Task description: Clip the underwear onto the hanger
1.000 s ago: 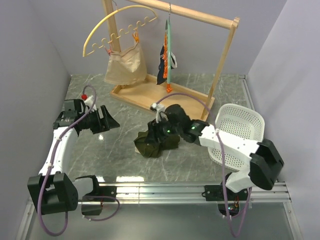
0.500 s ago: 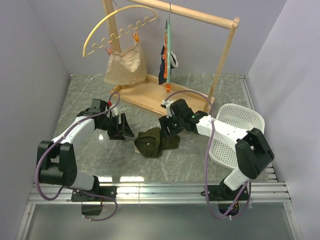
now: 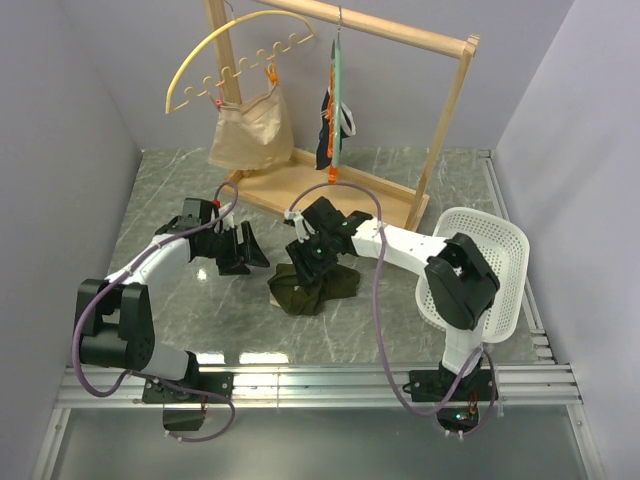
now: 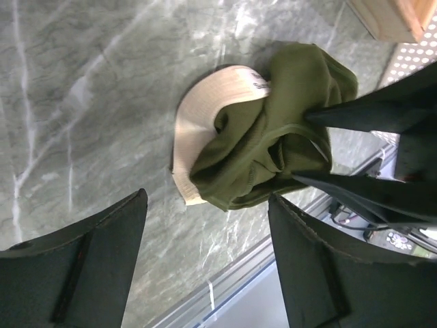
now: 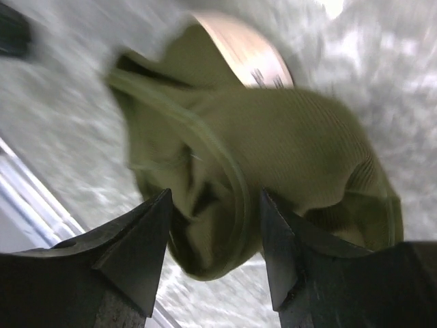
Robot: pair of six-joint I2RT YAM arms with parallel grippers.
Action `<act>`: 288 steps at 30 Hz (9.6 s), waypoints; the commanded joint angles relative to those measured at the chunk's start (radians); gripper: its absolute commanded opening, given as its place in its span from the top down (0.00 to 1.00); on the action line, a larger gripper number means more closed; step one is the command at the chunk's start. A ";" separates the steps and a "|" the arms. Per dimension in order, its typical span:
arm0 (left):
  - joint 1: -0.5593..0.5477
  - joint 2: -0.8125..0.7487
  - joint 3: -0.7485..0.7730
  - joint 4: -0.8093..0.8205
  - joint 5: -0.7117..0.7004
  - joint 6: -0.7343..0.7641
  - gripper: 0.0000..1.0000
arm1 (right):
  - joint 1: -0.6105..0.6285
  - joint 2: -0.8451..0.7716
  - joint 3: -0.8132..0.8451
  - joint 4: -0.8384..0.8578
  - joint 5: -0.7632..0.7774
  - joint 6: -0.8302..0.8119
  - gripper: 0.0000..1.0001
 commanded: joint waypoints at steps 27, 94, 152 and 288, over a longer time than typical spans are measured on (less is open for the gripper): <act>-0.106 -0.009 -0.067 0.091 -0.086 -0.052 0.31 | 0.039 -0.462 -0.284 -0.378 -0.008 -0.452 1.00; -0.229 0.226 0.180 -0.196 -0.081 0.176 0.25 | -0.157 -0.535 -0.407 -0.165 -0.095 -0.032 0.37; 0.009 0.289 0.184 -0.124 -0.147 0.237 0.92 | -0.196 0.009 -0.223 0.384 0.006 0.352 1.00; -0.168 0.262 0.499 1.139 0.164 0.160 0.25 | -0.475 -0.068 0.300 0.849 -0.447 -0.272 0.39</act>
